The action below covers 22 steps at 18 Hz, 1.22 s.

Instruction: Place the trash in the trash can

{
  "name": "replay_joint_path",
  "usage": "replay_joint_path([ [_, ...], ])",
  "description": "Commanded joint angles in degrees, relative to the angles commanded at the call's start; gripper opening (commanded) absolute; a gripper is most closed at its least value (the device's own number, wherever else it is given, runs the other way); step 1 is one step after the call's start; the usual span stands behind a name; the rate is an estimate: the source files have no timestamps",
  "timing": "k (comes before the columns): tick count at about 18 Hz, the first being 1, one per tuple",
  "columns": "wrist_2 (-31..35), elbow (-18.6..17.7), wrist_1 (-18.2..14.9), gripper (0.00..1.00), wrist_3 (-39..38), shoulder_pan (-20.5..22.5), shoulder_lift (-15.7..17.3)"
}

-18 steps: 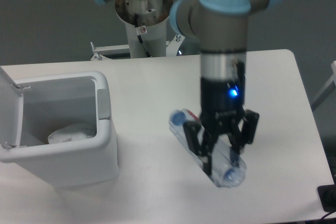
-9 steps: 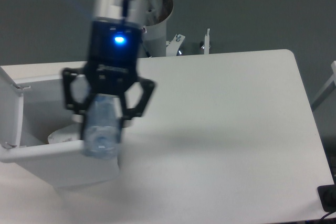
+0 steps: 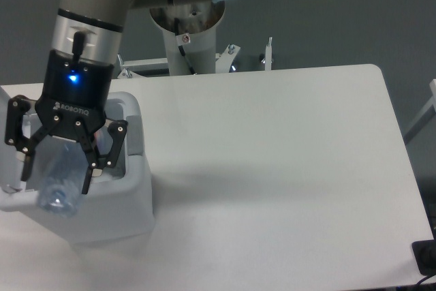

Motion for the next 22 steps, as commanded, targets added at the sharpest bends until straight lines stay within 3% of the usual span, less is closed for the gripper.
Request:
replay_joint_path([
  [3,0.18,-0.35,-0.18,1.0,0.17,1.4,0.61],
  [8,0.44,1.58,-0.09,1.0,0.35,12.81,0.18],
  [10,0.35,1.42,-0.44,1.0,8.73,20.01,-0.44],
  [13,0.62,1.06,-1.05,1.0,18.51,24.76,-0.61],
  [15,1.66,0.88,-3.06,1.0,25.19,25.93,-0.79],
  [18,10.51,-1.22,-6.32,1.0,36.35,26.72,-0.09],
  [22,17.31,-1.4,-13.0,1.0,47.27,26.81,0.18],
])
